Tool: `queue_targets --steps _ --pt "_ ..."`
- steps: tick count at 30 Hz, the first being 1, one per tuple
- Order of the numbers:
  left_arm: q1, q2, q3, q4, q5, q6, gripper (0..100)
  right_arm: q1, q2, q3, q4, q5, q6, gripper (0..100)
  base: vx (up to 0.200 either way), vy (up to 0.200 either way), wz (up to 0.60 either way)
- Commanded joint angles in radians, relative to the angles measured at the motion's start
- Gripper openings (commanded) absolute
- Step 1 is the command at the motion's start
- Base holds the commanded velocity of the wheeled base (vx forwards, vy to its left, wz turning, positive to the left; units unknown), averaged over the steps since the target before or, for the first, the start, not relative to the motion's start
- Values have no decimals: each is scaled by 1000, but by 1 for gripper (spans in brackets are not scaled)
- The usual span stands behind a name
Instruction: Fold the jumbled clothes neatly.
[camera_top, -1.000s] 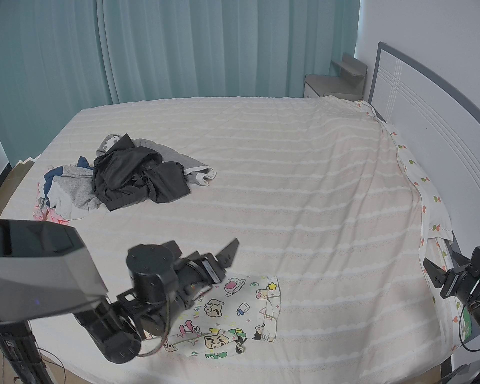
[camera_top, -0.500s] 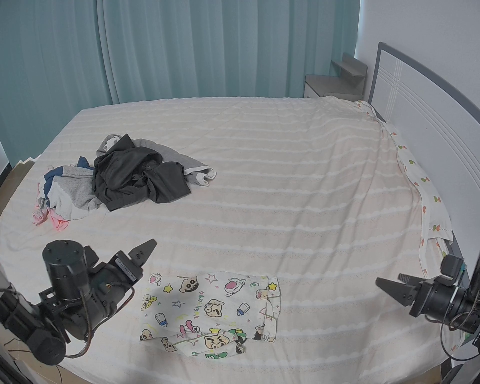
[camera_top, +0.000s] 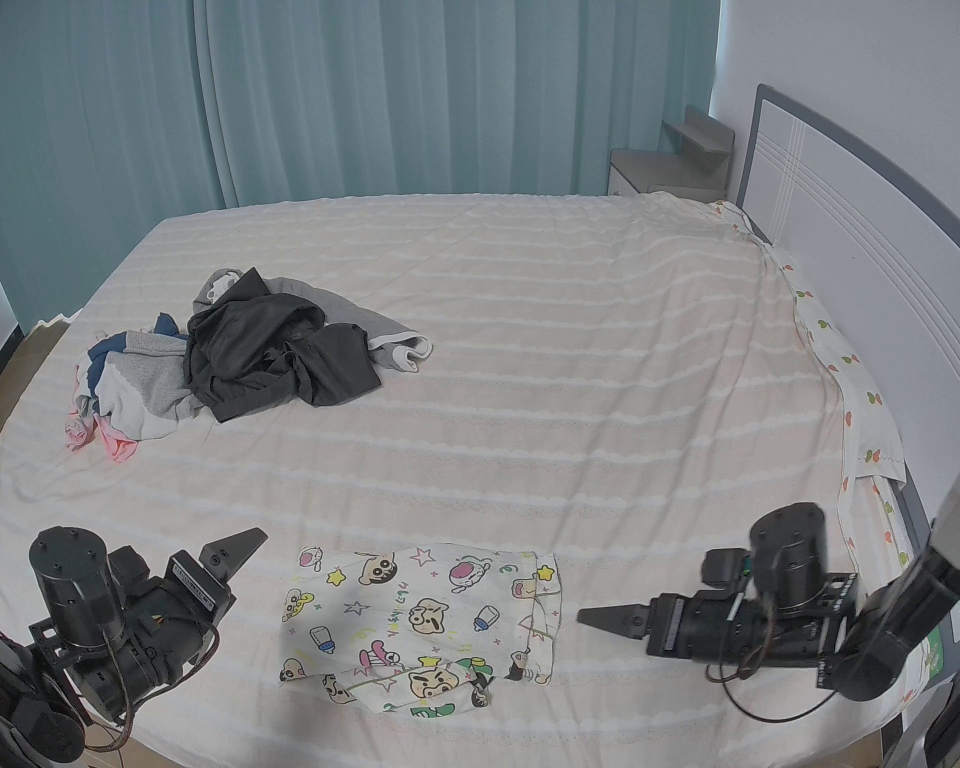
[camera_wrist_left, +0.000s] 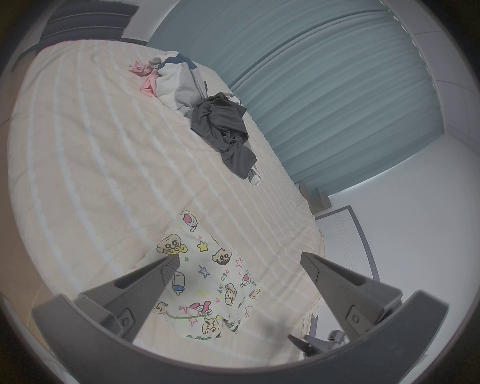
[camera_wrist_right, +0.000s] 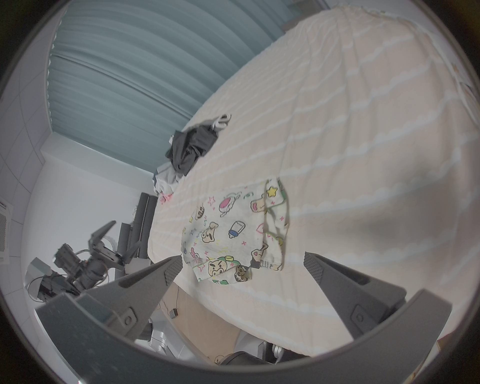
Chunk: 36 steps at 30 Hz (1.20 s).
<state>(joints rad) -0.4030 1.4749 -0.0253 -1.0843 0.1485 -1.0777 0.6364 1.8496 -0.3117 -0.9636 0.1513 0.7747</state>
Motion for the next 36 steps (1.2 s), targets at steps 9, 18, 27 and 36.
queue_targets --steps 9,18,27,36 --pt "9 -41 25 49 -12 -73 100 83 329 -188 -35 -33 26 100 -200 0 0" --pt "9 -44 25 73 -10 -73 100 128 382 -259 -37 -48 58 100 -67 0 0" --pt "10 -42 25 78 -7 -90 100 198 424 -418 -24 -134 149 100 0 0 0" --pt "13 -41 25 78 -7 -94 100 218 464 -523 66 -173 276 100 0 0 0"
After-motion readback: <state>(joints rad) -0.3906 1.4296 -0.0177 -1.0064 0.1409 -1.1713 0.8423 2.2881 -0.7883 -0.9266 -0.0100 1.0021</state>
